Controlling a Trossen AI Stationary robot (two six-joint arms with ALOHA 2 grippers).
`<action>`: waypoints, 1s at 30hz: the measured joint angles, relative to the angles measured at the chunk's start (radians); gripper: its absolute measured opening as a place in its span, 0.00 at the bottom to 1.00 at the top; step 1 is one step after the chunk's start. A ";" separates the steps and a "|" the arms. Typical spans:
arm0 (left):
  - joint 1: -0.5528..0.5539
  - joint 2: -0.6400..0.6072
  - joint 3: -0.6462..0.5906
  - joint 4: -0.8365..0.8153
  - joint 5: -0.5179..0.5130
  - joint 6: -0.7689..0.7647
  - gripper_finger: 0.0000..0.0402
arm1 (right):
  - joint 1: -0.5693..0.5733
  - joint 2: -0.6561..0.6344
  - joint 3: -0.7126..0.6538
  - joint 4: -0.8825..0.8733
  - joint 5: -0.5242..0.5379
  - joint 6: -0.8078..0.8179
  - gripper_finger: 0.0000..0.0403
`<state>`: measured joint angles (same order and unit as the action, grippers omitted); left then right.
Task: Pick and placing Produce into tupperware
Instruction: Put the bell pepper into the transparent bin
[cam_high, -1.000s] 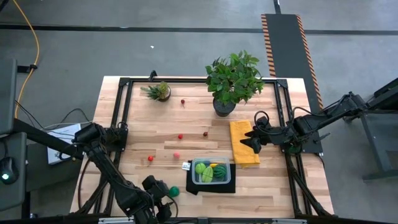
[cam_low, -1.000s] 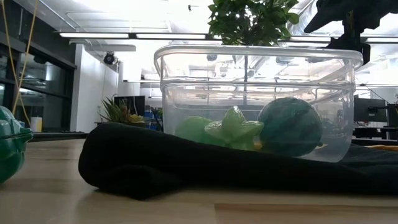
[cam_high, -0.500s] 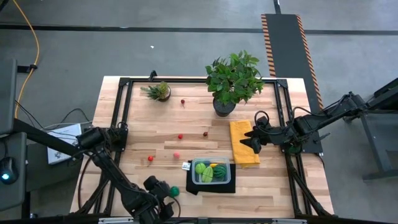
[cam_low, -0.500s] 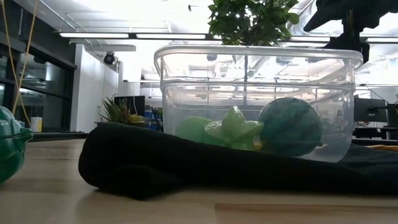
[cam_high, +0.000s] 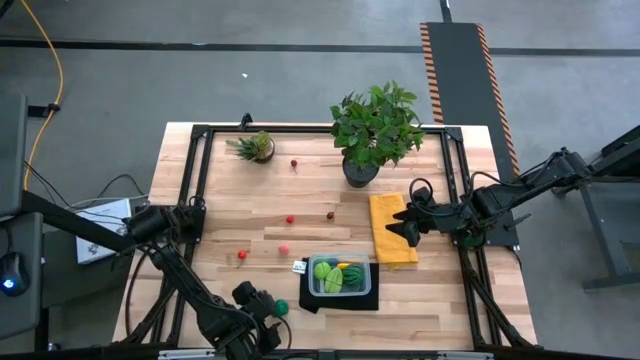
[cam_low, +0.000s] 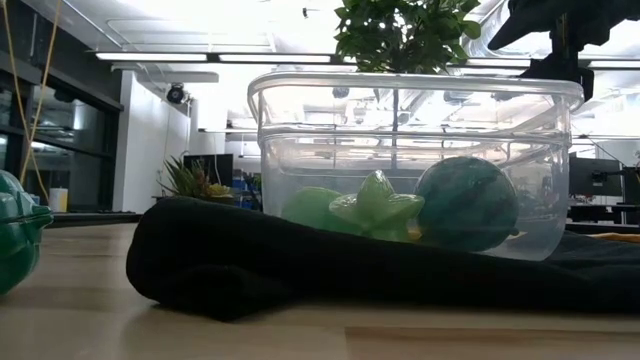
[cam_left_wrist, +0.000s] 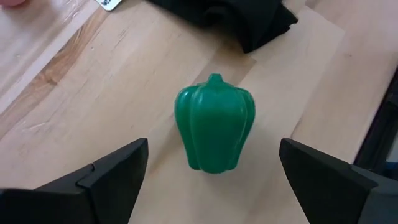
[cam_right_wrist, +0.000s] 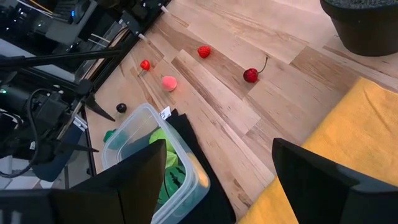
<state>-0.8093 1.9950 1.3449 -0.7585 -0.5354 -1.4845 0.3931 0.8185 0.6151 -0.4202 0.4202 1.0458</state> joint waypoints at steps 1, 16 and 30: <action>0.000 0.004 0.000 0.003 0.000 0.000 0.88 | 0.000 0.000 0.000 0.000 0.000 0.000 0.70; 0.031 0.035 0.000 0.053 -0.009 0.010 0.88 | 0.000 0.000 0.000 0.005 0.000 0.000 0.70; 0.057 0.035 0.000 0.055 -0.008 0.067 0.88 | 0.000 0.000 0.000 0.004 0.000 -0.008 0.70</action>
<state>-0.7521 2.0298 1.3449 -0.7036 -0.5434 -1.4178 0.3935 0.8185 0.6151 -0.4163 0.4205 1.0383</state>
